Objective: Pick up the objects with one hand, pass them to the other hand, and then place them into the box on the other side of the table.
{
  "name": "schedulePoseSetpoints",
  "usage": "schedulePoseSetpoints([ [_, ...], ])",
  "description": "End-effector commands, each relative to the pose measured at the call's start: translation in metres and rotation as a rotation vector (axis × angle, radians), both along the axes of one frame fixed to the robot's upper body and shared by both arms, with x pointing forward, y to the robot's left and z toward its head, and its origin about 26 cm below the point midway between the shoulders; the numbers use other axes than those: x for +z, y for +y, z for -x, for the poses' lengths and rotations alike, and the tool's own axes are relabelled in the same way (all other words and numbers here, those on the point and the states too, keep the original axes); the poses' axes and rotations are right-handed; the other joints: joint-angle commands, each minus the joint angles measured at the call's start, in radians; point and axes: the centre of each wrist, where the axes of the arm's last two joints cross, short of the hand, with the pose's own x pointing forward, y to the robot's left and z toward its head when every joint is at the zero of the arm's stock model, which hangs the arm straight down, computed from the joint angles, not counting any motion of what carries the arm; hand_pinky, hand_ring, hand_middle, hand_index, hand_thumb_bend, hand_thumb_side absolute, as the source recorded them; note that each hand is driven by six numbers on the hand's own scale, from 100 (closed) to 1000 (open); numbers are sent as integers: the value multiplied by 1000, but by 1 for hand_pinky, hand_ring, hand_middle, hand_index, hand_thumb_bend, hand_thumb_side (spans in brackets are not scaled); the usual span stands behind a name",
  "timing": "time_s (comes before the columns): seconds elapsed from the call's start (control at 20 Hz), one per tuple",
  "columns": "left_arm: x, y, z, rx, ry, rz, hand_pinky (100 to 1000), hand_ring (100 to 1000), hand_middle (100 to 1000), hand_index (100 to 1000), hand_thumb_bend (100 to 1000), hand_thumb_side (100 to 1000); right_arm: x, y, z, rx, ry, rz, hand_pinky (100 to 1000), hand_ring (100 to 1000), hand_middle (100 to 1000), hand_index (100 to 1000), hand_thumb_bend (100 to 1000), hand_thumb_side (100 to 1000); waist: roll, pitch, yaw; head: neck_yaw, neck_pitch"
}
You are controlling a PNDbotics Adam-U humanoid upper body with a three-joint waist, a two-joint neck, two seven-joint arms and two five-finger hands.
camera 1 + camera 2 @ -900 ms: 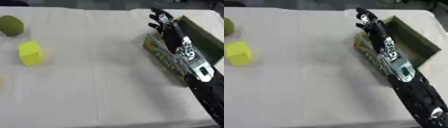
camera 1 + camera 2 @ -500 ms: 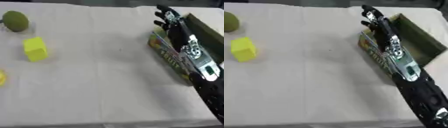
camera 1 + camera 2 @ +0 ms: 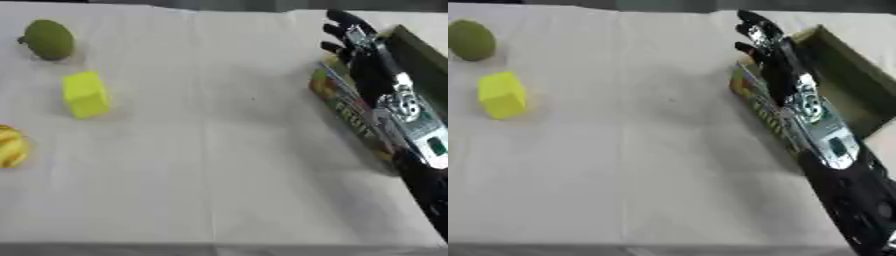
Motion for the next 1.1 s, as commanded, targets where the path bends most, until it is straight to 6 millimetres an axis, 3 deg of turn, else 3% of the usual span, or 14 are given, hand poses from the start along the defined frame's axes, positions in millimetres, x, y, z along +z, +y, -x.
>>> schedulePoseSetpoints([
  [0.05, 21, 7, -3, 19, -20, -92, 609, 676, 739, 812, 169, 822, 9, -4, 2, 12, -27, 16, 922, 994, 965, 913, 100, 766, 15, -5, -3, -7, 6],
  [0.35, 87, -6, -25, 28, 81, -592, 659, 707, 761, 857, 225, 671, 8, -3, 1, 11, -4, 29, 920, 993, 963, 911, 100, 769, 16, -25, -17, -7, 6],
  [0.45, 106, -15, -32, -38, 163, -769, 682, 719, 698, 841, 259, 665, 7, -2, 1, 13, 3, 36, 920, 993, 962, 910, 100, 771, 17, -29, -21, -4, 6],
  [0.6, 123, -32, -45, -177, 313, -984, 722, 753, 734, 858, 326, 629, 8, -1, 1, 15, 11, 44, 919, 992, 961, 909, 100, 773, 19, -34, -26, 1, 6],
  [0.75, 130, -52, -58, -318, 439, -1169, 774, 792, 751, 854, 427, 575, 8, 0, 0, 19, 19, 52, 919, 990, 959, 909, 100, 776, 18, -37, -33, 8, 6],
  [0.9, 126, -69, -69, -494, 592, -1325, 832, 831, 748, 814, 536, 570, 8, 1, 0, 20, 24, 57, 918, 986, 954, 908, 100, 779, 19, -37, -37, 14, 6],
  [1.1, 117, -81, -80, -593, 763, -1487, 885, 869, 776, 845, 649, 518, 7, 3, -1, 23, 30, 56, 917, 983, 950, 906, 100, 780, 19, -35, -39, 19, 6],
])
